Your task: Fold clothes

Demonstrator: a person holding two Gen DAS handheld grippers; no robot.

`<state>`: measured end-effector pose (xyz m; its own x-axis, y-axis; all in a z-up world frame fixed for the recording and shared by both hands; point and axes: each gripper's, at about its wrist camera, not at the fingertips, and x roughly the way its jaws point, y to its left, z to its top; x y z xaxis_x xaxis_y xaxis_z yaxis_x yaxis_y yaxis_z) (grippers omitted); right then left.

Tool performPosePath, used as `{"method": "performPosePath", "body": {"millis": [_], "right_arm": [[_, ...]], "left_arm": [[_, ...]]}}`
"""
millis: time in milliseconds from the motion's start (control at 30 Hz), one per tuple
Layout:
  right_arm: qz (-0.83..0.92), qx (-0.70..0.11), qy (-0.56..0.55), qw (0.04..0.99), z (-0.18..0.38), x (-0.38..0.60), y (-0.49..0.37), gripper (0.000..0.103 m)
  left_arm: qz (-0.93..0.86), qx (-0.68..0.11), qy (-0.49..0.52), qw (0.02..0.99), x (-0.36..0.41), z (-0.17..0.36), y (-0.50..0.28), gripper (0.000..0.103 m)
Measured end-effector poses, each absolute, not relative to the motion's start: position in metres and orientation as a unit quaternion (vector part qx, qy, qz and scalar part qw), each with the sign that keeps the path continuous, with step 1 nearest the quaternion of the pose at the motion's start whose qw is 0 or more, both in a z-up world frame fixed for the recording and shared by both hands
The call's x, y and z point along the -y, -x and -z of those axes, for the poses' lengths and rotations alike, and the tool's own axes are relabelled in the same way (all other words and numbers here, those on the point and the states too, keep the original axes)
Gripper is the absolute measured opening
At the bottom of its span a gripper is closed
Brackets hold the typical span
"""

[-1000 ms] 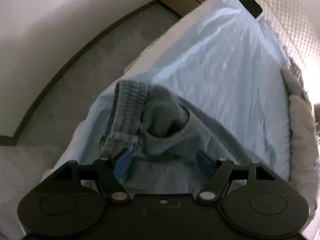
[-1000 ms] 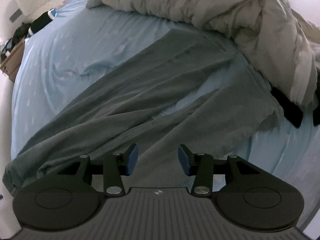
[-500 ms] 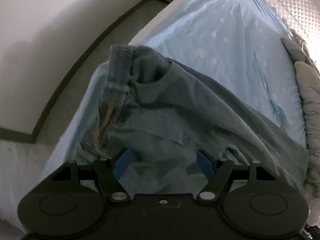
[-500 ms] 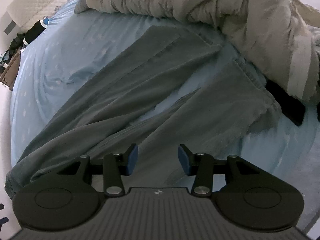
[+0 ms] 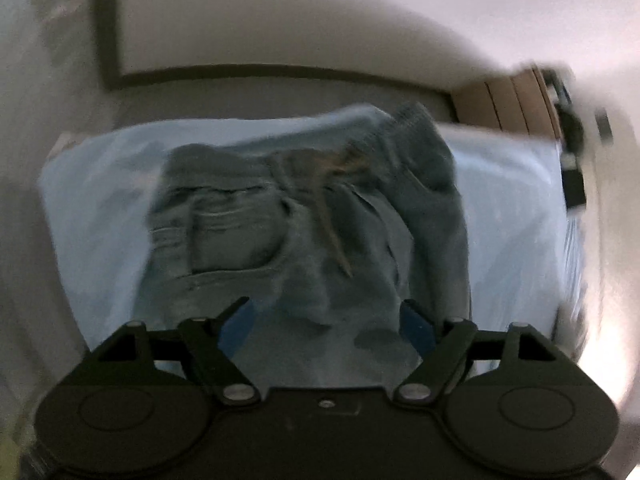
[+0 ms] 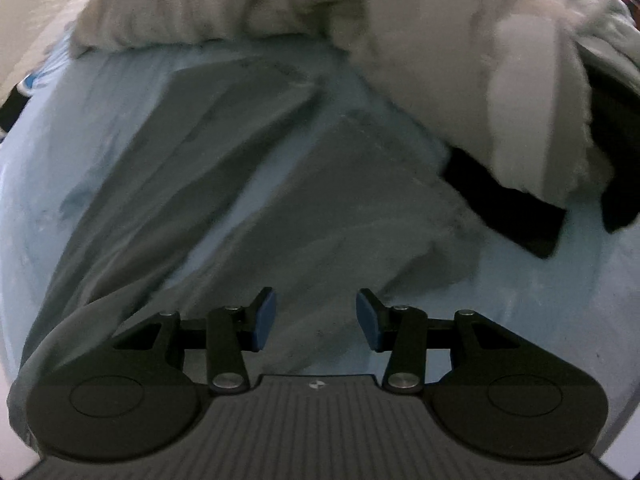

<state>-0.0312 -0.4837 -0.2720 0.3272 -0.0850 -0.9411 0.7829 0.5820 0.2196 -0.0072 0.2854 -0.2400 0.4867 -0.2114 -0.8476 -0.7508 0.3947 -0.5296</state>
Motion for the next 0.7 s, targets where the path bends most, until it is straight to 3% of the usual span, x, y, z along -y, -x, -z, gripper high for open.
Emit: {"method": "performPosePath", "body": {"millis": [233, 433, 700], "right_arm": [[0.356, -0.479, -0.406, 0.692, 0.268, 0.49, 0.065, 0.047], [0.415, -0.437, -0.485, 0.633, 0.259, 0.489, 0.094, 0.051], [0.438, -0.443, -0.462, 0.632, 0.24, 0.496, 0.104, 0.051]], "left_arm": [[-0.232, -0.45, 0.591, 0.628, -0.312, 0.284, 0.029, 0.078], [-0.227, -0.483, 0.572, 0.623, -0.329, 0.317, 0.024, 0.075], [-0.22, -0.471, 0.609, 0.599, -0.334, 0.348, 0.022, 0.074]]}}
